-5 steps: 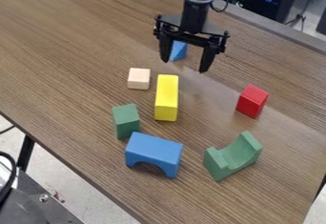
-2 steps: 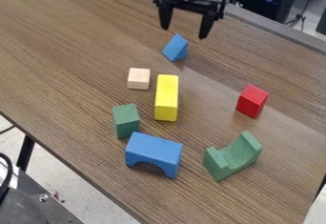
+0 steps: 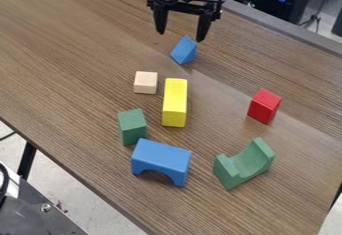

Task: Remove the blue triangle to the right of the table

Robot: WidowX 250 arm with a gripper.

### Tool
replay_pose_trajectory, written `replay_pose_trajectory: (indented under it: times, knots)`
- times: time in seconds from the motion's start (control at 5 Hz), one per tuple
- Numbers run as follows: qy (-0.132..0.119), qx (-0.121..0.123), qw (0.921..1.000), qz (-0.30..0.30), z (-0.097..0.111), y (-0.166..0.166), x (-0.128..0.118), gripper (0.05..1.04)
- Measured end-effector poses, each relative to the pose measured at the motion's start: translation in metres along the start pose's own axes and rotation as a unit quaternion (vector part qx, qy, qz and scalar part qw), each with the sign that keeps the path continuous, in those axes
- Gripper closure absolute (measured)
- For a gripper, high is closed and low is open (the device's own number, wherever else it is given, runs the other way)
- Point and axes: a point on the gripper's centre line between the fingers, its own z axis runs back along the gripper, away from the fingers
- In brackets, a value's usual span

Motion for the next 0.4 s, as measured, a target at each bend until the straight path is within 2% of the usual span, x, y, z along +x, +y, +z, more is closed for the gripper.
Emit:
replay_pose_trajectory:
  times: [0.2, 0.4]
  knots:
    - [0.023, -0.002, 0.9997, 0.009, -0.0131, 0.0039, -0.0061, 0.083]
    - [0.029, 0.000, 0.9995, 0.006, -0.0186, 0.0040, -0.0075, 0.083]
